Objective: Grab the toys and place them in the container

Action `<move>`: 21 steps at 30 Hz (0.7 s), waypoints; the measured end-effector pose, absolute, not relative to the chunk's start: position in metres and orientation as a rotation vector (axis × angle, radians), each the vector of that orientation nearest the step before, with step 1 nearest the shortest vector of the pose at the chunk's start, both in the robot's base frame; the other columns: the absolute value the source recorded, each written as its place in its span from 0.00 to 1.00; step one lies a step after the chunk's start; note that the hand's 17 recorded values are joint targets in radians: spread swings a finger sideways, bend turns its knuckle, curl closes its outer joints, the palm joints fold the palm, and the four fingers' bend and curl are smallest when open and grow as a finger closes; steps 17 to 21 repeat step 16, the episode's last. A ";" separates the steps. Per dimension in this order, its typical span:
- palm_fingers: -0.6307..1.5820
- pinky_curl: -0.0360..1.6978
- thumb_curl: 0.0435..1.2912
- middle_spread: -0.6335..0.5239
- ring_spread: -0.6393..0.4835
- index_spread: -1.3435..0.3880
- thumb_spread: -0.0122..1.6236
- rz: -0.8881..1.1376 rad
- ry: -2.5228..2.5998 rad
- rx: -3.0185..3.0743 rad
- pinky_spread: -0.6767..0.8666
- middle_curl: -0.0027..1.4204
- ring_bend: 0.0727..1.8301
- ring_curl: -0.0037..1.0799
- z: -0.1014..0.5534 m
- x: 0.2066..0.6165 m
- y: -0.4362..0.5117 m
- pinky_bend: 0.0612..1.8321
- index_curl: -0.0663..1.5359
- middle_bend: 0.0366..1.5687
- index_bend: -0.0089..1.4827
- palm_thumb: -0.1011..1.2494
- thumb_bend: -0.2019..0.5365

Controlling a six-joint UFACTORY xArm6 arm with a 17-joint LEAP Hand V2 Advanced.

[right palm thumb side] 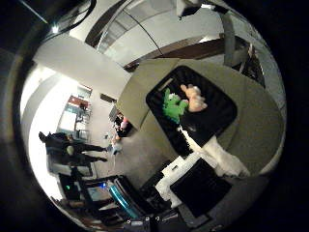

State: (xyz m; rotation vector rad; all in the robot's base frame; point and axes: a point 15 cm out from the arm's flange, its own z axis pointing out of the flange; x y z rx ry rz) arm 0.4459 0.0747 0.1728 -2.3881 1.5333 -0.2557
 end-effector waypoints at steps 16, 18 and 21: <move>0.43 0.02 0.33 0.55 0.73 0.53 0.67 -0.254 1.815 -2.316 0.72 0.22 0.13 0.18 0.146 0.426 -0.117 0.30 0.28 0.10 0.14 0.61 0.24; 0.43 0.02 0.33 0.55 0.73 0.53 0.67 -0.254 1.815 -2.316 0.72 0.22 0.13 0.18 0.146 0.426 -0.117 0.30 0.28 0.10 0.14 0.61 0.24; 0.43 0.02 0.33 0.55 0.73 0.53 0.67 -0.254 1.815 -2.316 0.72 0.22 0.13 0.18 0.146 0.426 -0.117 0.30 0.28 0.10 0.14 0.61 0.24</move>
